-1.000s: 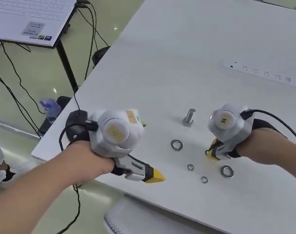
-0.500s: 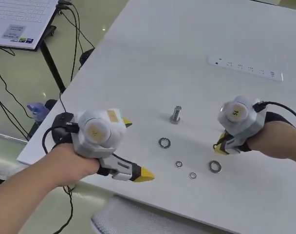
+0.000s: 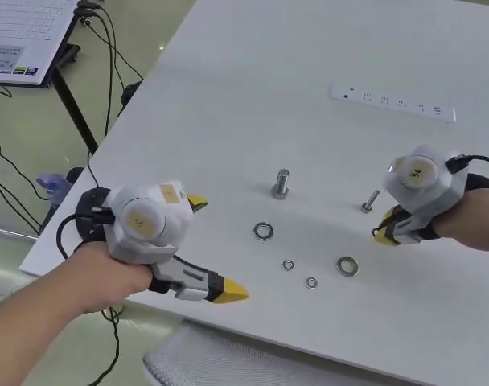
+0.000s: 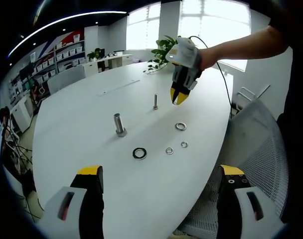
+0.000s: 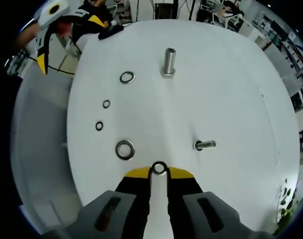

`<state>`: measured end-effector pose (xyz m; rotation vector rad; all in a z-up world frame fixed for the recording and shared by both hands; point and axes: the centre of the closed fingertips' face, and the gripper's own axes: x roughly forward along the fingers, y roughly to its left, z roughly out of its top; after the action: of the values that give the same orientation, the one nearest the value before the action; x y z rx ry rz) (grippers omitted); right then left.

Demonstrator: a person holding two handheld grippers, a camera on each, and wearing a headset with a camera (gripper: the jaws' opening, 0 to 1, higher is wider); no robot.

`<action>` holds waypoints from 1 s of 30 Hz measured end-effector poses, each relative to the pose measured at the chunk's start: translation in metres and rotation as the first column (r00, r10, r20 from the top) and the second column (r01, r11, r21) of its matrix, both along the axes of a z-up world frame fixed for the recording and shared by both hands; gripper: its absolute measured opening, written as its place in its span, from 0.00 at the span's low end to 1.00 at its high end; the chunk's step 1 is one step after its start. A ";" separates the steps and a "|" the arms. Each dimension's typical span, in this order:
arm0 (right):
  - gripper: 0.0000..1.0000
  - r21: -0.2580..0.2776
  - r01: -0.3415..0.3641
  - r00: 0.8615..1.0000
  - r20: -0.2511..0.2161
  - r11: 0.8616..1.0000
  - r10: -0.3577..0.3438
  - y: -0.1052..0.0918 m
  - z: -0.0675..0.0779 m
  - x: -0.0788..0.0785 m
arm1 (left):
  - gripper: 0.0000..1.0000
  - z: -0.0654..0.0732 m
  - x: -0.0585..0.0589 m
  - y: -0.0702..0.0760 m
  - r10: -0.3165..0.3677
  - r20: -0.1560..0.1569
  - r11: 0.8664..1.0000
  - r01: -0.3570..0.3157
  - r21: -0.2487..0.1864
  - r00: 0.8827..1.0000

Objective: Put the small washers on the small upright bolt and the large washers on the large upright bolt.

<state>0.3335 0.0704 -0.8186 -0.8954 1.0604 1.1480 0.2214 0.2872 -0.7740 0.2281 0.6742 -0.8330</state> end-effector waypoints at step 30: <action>0.12 0.044 0.061 0.996 0.064 0.997 -0.063 0.010 0.022 0.063 | 0.98 -0.003 0.001 0.000 -0.025 -0.002 0.999 0.025 0.032 1.000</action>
<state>0.3962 0.0800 -0.7963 -0.8556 1.0011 1.0788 0.2225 0.2868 -0.7770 0.2646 0.6880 -0.8466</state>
